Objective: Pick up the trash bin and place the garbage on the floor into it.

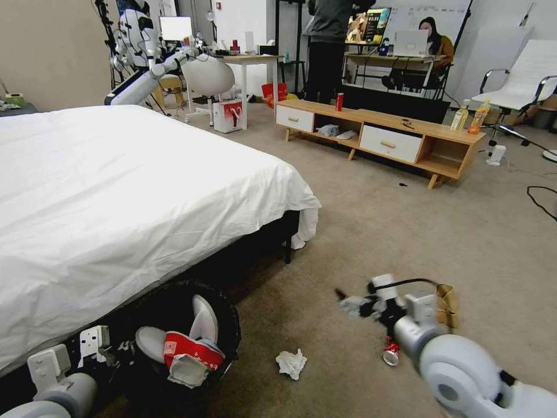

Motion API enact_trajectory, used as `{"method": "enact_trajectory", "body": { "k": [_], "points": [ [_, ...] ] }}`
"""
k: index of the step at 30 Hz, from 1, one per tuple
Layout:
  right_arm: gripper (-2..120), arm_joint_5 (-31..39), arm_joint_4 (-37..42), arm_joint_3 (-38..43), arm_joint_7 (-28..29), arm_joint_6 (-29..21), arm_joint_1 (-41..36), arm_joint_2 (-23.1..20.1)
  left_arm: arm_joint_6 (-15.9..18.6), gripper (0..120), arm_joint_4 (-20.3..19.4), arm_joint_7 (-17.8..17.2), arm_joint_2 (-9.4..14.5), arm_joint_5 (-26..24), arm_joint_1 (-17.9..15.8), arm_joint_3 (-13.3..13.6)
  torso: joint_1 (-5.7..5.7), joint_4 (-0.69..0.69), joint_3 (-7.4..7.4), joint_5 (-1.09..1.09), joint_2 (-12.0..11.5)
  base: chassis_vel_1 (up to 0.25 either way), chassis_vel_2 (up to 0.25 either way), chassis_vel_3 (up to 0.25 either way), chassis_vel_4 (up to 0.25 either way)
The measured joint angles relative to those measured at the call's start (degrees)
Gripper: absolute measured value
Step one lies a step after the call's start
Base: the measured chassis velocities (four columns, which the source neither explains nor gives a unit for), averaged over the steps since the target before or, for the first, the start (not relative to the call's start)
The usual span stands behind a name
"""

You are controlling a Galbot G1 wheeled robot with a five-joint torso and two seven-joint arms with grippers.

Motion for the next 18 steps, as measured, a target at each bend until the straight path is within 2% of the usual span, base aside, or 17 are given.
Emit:
{"method": "enact_trajectory", "body": {
  "k": [1, 2, 3, 6, 7, 10, 13, 15, 18],
  "points": [
    [100, 0.6, -0.4, -1.7, 0.0, -0.3, 1.3, 0.3, 0.0, 1, 0.1, 0.0, -0.1, 0.0, 0.0, 0.0, 0.00, 0.00, 0.00, 0.00, 0.0, 0.000, 0.000, 0.000, 0.000],
    [100, 2.5, -2.1, -6.6, -0.3, -1.3, 5.4, 1.3, 0.0, 1, 0.4, 0.0, -0.3, 0.1, 0.0, 0.0, 0.00, -0.02, 0.00, -0.02, 0.0, 0.000, 0.000, 0.000, 0.000],
    [100, 2.5, -2.1, -6.6, -0.3, -1.3, 5.4, 1.3, 0.0, 1, 0.4, 0.0, -0.3, 0.1, 0.0, 0.0, 0.00, -0.02, 0.00, -0.02, 0.0, 0.000, 0.000, 0.000, 0.000],
    [100, 5.1, -7.2, -14.7, -0.8, -2.7, 11.8, 4.0, 0.0, 1, 0.7, 0.0, -0.8, 0.4, -0.1, 0.0, 0.00, -0.01, 0.00, -0.02, 0.0, 0.000, 0.000, 0.000, 0.000],
    [100, 5.1, -7.2, -14.7, -0.8, -2.7, 11.8, 4.0, 0.0, 1, 0.7, 0.0, -0.8, 0.4, -0.1, 0.0, 0.00, -0.01, 0.00, -0.02, 0.0, 0.000, 0.000, 0.000, 0.000],
    [100, 5.4, -12.6, -21.1, -1.5, -4.1, 15.5, 7.8, 0.0, 1, 0.9, 0.0, -1.1, 0.5, -0.2, -0.1, 0.00, -0.02, 0.00, -0.01, 0.0, 0.000, 0.000, 0.000, 0.000],
    [100, 5.1, -14.1, -23.1, -1.7, -4.6, 16.3, 9.1, 0.0, 1, 1.0, 0.0, -1.2, 0.6, -0.2, -0.1, 0.00, -0.03, 0.00, -0.02, 0.0, 0.000, 0.000, 0.000, 0.000],
    [100, 3.9, -17.8, -26.8, -2.0, -6.4, 17.8, 12.2, 0.0, 1, 1.0, 0.1, -1.5, 0.8, 0.1, -0.3, 0.00, -0.02, 0.00, -0.02, 0.0, 0.000, 0.000, 0.000, 0.000],
    [100, 1.9, -21.1, -28.4, -2.3, -6.6, 18.2, 14.0, 0.0, 1, 0.9, 0.2, -1.8, 1.0, 0.4, -0.5, 0.00, -0.02, 0.00, -0.01, 0.0, 0.000, 0.000, 0.000, 0.000]
  ]
}}
